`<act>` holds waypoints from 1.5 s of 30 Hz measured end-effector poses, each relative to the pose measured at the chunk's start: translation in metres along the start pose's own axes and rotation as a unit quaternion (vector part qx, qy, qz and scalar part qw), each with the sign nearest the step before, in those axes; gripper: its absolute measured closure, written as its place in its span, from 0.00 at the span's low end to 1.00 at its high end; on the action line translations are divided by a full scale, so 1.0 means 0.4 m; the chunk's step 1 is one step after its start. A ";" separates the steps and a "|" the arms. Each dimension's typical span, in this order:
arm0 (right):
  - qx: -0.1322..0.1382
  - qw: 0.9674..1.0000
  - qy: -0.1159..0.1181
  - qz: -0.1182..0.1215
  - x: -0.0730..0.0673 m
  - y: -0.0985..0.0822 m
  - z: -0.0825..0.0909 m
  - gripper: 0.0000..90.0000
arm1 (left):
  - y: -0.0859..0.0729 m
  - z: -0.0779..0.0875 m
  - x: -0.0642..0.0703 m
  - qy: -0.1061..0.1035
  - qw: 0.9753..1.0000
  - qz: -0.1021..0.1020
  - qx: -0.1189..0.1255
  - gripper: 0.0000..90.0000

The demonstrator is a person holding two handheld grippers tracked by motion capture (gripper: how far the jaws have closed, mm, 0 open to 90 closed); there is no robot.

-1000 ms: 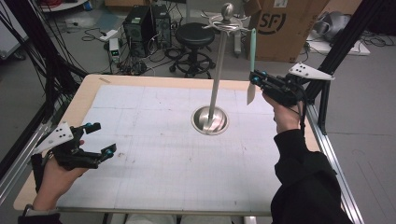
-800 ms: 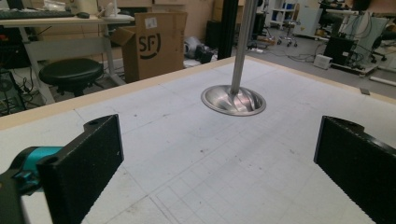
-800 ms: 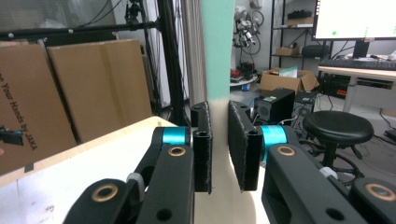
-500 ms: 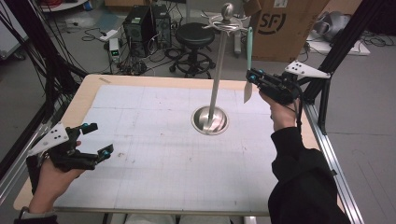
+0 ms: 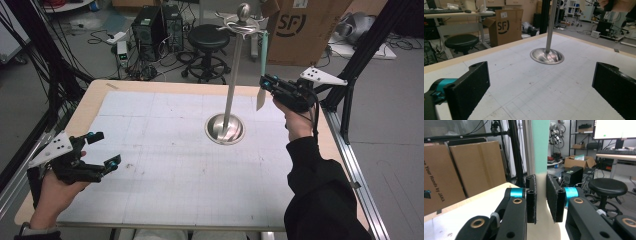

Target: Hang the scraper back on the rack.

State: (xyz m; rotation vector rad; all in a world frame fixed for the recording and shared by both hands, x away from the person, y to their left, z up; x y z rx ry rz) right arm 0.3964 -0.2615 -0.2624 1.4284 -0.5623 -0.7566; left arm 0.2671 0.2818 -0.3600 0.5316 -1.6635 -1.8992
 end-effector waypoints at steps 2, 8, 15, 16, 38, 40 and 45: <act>0.002 1.000 -0.006 0.003 -0.005 -0.004 0.001 0.73 | 0.004 -0.003 0.003 -0.004 1.000 0.001 0.006 0.02; -0.010 1.000 -0.024 0.017 -0.026 -0.030 0.015 0.54 | 0.011 -0.021 0.009 -0.015 1.000 -0.004 0.005 0.02; -0.047 0.999 -0.021 0.016 -0.047 -0.110 0.029 0.15 | 0.014 -0.034 0.005 -0.021 1.000 -0.001 0.011 0.02; -0.055 0.998 -0.010 0.015 -0.050 -0.125 0.030 0.10 | 0.015 -0.036 0.004 -0.024 1.000 -0.001 0.012 0.02; -0.090 0.995 0.029 0.023 -0.067 -0.274 0.192 0.00 | 0.010 -0.094 -0.005 -0.041 0.999 0.001 0.014 0.02; -0.096 0.994 0.046 0.020 -0.071 -0.277 0.209 0.00 | 0.013 -0.095 -0.005 -0.043 0.999 0.003 0.015 0.02; -0.072 0.996 0.039 0.018 -0.069 -0.263 0.243 0.00 | 0.018 -0.096 -0.002 -0.044 0.999 -0.001 0.018 0.02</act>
Point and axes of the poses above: each handheld gripper's, and its own axes: z roughly backward along the jaws, y roughly out of its top, x roughly to its right, the point moved 1 cm from there along -z, roughly forward along the jaws, and after that the axes turned 4 degrees about -y, right-handed, at the moved point
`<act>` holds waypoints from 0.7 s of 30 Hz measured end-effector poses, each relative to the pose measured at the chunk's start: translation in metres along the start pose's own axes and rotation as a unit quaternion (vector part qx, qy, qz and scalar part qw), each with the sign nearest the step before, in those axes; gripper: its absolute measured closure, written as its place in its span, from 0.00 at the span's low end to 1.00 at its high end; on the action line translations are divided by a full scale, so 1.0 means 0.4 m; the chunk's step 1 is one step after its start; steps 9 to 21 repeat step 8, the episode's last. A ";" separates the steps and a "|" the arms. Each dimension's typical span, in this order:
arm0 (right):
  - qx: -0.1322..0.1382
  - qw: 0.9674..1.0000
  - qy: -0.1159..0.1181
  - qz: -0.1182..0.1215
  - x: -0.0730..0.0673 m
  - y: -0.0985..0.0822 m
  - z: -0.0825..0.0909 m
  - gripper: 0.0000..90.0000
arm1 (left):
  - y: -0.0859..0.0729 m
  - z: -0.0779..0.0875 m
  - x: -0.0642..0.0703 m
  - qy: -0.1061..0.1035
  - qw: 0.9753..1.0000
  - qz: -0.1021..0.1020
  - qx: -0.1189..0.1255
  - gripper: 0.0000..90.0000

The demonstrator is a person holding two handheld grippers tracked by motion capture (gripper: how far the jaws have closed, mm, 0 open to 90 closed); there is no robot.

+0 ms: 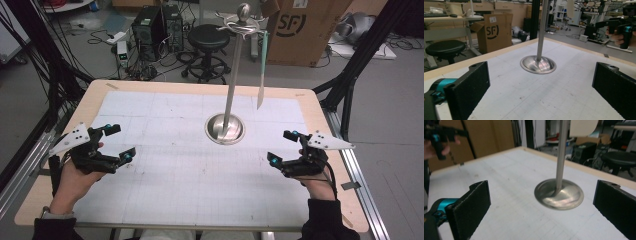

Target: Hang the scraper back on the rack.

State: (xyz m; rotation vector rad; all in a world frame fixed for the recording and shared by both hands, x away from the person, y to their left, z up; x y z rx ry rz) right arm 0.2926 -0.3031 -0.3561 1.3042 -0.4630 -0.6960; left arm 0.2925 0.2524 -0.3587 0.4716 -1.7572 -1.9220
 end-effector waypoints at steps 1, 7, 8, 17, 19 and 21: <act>0.005 1.000 0.001 -0.003 0.001 0.001 0.007 0.00 | 0.001 -0.001 0.001 -0.001 1.000 -0.001 -0.001 0.02; 0.012 1.000 0.005 -0.001 -0.008 0.004 0.000 0.00 | -0.002 -0.003 0.003 0.000 1.000 -0.007 -0.007 0.02; 0.012 1.000 0.007 -0.001 -0.009 0.005 -0.003 0.00 | -0.001 -0.003 0.003 0.000 1.000 -0.007 -0.007 0.02; 0.012 1.000 0.007 -0.001 -0.009 0.005 -0.003 0.00 | -0.001 -0.003 0.003 0.000 1.000 -0.007 -0.007 0.02; 0.012 1.000 0.007 -0.001 -0.009 0.005 -0.003 0.00 | -0.001 -0.003 0.003 0.000 1.000 -0.007 -0.007 0.02; 0.012 1.000 0.007 -0.001 -0.009 0.005 -0.003 0.00 | -0.001 -0.003 0.003 0.000 1.000 -0.007 -0.007 0.02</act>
Point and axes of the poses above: each handheld gripper's, and its own axes: z roughly backward along the jaws, y roughly out of its top, x roughly to its right, the point moved 1 cm from there along -z, roughly forward along the jaws, and after that the axes turned 4 degrees about -y, right-handed, at the moved point
